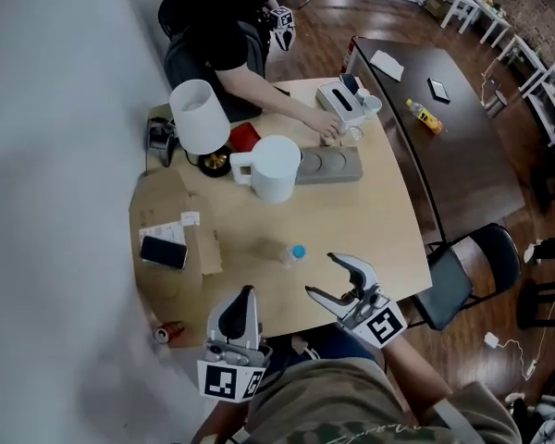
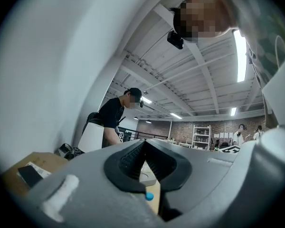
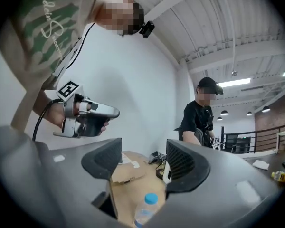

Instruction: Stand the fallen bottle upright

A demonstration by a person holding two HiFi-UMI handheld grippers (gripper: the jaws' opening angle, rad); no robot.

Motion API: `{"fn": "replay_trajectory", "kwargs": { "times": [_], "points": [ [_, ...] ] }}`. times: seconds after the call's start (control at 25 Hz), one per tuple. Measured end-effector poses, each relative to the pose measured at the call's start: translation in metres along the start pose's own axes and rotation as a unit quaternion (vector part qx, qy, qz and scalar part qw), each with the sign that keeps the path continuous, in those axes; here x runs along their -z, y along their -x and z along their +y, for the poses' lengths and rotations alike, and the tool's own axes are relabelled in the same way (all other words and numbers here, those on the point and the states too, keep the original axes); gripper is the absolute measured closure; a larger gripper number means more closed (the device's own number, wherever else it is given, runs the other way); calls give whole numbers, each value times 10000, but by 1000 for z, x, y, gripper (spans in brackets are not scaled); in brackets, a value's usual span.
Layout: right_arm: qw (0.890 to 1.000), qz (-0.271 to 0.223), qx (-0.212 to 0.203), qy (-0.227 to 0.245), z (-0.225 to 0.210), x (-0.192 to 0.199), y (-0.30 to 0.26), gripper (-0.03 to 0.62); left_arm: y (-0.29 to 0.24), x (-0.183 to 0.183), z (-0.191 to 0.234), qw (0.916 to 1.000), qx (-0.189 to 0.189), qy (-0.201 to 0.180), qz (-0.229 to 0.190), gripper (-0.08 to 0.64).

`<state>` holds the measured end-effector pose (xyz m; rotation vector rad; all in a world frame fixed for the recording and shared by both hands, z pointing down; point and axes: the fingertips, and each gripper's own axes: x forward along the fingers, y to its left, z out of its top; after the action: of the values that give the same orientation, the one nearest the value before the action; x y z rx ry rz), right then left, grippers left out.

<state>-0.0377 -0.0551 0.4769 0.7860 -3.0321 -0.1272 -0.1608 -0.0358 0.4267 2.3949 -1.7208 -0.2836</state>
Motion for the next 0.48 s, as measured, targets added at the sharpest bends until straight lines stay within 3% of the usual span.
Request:
{"fn": "replay_trajectory", "kwargs": {
  "times": [0.12, 0.24, 0.36, 0.48],
  "points": [
    [9997, 48, -199, 130, 19, -3, 8, 308, 11, -4, -8, 9999, -79, -75, -115, 556],
    [9994, -238, -102, -238, 20, -17, 22, 313, 23, -10, -22, 9992, -184, -245, -248, 556],
    [9986, -437, 12, -280, 17, -28, 47, 377, 37, -4, -45, 9984, -353, -326, -286, 557],
    [9984, -449, -220, -277, 24, -31, 76, 408, 51, 5, -78, 9959, -620, -616, -224, 557]
  ]
}}
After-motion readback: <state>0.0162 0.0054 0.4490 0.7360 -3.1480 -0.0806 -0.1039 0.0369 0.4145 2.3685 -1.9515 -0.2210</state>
